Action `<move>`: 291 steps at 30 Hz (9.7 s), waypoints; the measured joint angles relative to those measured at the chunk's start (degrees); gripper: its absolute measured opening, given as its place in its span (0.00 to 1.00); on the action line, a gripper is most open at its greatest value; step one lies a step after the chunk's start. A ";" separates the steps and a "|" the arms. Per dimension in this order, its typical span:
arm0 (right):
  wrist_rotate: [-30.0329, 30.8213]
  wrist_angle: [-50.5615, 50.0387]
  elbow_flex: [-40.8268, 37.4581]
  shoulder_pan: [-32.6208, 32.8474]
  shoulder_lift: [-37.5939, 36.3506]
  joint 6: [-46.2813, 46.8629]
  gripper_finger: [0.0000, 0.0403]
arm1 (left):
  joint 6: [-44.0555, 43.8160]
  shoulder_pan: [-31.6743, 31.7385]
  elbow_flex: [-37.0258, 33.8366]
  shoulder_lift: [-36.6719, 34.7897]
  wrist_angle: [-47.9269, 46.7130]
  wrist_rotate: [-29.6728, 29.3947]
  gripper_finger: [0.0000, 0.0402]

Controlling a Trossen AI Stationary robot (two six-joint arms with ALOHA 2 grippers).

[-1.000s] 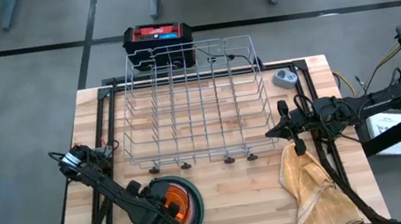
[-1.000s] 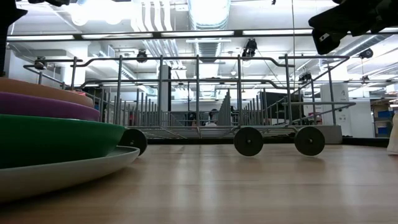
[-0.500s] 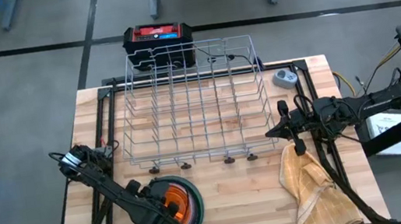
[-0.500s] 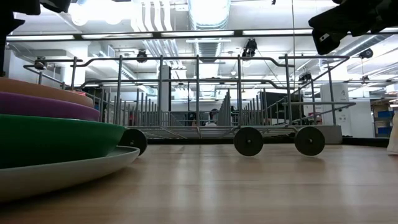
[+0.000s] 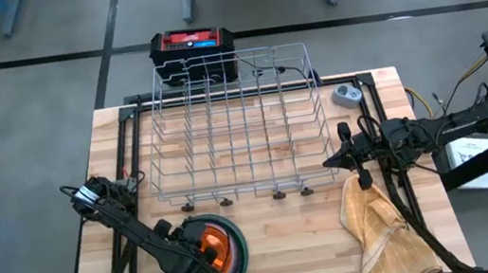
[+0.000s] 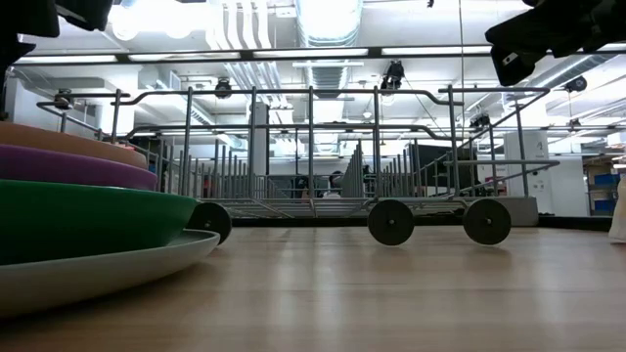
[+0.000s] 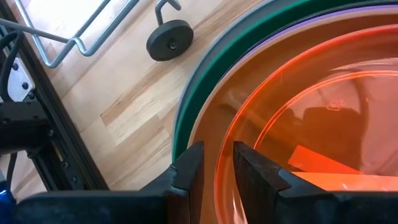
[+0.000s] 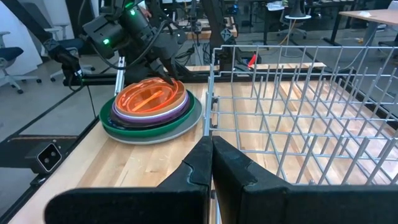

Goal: Sort dishes
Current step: Put the transparent orange plate into the dish rack

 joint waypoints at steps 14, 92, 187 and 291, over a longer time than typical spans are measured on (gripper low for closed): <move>0.00 0.02 0.00 0.00 0.00 0.00 0.01 | 1.47 0.00 0.00 0.00 0.11 2.04 0.04; 0.02 0.00 -0.02 0.01 0.02 -0.35 0.01 | 5.29 -0.37 12.18 0.00 -6.71 -0.48 0.00; 0.02 2.56 -0.02 0.07 0.01 5.68 0.01 | 5.61 -1.31 7.78 4.03 -2.55 2.83 0.25; 0.01 1.15 -0.98 0.06 0.00 3.34 0.01 | 5.59 -1.36 10.28 4.59 -6.55 -1.87 0.01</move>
